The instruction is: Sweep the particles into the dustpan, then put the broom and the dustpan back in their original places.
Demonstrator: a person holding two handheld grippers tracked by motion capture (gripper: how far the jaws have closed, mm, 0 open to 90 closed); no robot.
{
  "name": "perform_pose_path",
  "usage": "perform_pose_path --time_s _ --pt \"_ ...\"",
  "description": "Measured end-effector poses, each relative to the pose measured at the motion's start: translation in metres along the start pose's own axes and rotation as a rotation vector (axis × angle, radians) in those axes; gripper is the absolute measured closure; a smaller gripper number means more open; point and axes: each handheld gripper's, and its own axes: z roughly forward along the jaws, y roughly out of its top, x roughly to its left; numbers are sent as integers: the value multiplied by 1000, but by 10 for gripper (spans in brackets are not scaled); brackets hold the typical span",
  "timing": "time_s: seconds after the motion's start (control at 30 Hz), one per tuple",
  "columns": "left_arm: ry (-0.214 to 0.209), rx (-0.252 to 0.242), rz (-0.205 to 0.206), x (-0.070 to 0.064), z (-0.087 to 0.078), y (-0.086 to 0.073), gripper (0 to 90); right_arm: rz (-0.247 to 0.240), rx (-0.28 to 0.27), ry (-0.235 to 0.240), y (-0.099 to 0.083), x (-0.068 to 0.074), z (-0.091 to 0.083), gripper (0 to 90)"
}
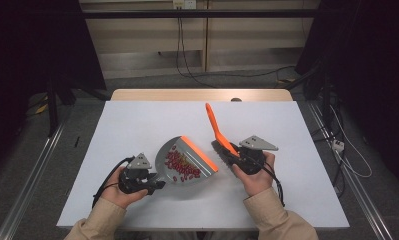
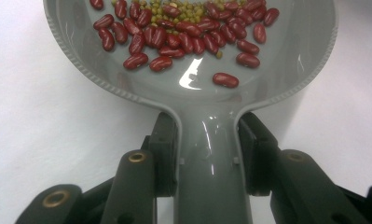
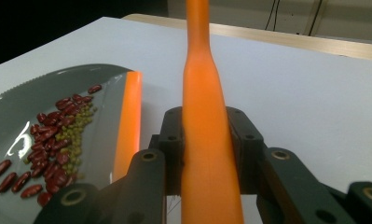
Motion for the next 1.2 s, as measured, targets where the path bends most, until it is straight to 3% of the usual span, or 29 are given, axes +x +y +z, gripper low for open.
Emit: perform_pose_path --time_s 0.5,0.8,1.2 --pt "48 -17 -81 21 -11 -5 634 25 -5 -8 3 -17 -5 710" --pt "121 -28 -135 33 -15 -9 634 37 -14 -29 3 -30 -12 710" --pt "171 -34 -201 46 -18 -17 633 55 -23 -62 0 -45 -21 710"
